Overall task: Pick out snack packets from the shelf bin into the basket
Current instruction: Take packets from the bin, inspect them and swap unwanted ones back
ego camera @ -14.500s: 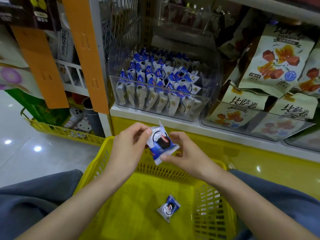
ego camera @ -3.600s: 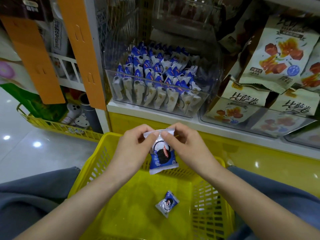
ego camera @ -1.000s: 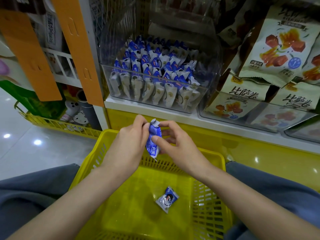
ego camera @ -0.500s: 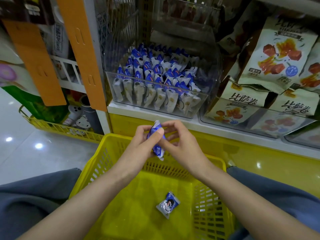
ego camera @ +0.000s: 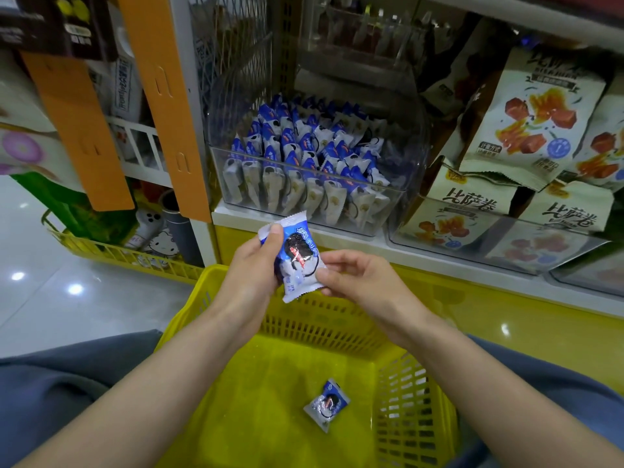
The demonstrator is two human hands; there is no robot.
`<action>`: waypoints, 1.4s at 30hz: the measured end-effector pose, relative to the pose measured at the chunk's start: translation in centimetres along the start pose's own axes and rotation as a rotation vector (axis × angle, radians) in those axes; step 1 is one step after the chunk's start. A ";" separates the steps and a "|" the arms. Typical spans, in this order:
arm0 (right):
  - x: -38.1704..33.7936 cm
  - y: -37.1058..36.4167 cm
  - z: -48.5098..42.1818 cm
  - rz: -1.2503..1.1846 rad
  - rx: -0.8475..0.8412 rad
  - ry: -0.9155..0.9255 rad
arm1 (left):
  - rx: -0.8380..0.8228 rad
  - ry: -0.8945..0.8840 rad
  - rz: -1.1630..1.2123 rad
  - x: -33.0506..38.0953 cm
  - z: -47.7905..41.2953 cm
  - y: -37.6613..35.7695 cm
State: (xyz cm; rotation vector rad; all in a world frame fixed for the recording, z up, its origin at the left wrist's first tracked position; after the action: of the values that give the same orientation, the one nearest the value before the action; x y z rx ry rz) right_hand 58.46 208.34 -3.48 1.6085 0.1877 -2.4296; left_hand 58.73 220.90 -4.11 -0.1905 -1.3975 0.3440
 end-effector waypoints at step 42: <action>-15.6 9.6 -18.9 1.493 0.514 -0.163 | -0.235 -0.495 -0.126 15.1 -10.0 1.3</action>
State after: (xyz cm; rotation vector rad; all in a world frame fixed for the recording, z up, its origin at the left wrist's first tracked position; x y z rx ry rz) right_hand 83.65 205.08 3.61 0.9428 -1.2548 -1.3490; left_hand 70.46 228.03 7.79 -0.2173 -1.9316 0.1223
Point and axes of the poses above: each hand's wrist, its own z-axis away from the middle knuckle, its own y-axis out of the back of the hand, x = y × z, the point moved 9 cm from there along -z, towards the middle knuckle, and after that the axes turned 8 degrees about -y, right-handed, at the moved point
